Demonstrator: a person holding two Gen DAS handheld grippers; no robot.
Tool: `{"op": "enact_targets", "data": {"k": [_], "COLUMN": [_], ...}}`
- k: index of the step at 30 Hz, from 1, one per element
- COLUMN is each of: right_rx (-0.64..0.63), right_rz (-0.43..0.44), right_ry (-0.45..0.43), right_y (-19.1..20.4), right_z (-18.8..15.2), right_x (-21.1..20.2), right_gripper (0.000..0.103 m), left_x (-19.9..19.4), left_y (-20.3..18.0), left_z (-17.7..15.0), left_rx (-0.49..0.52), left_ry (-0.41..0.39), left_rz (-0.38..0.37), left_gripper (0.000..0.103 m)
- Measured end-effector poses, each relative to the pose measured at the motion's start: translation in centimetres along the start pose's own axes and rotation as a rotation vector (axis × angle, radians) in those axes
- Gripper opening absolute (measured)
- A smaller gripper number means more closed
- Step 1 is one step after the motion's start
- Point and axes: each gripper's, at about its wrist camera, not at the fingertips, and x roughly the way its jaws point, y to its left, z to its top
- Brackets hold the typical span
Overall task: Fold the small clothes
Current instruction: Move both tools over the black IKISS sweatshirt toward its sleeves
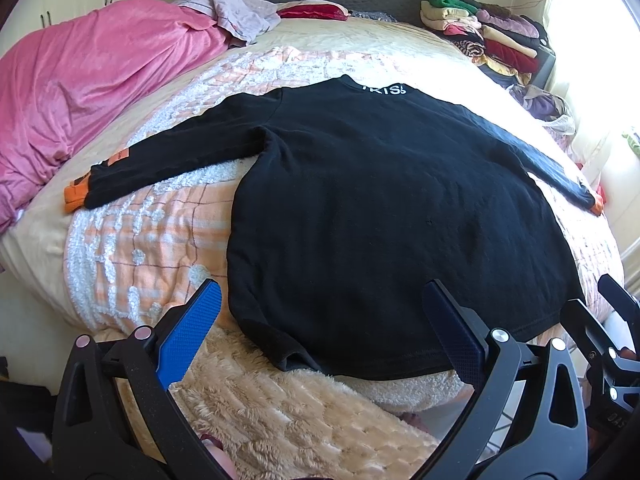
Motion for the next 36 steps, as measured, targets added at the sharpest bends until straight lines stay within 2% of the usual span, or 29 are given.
{"op": "enact_targets", "data": {"k": [36], "right_rx": [-0.011], "right_rz": [-0.012], "right_ry": [-0.012], "right_y": [0.0], "right_z": [0.5], "right_x": [-0.1], "right_gripper": [0.099], "left_x": [0.1], "left_y": [-1.1], "left_z": [-0.2], "left_rx": [0.004], "left_ry": [-0.001], "left_rz": [-0.006], "left_gripper": [0.095]}}
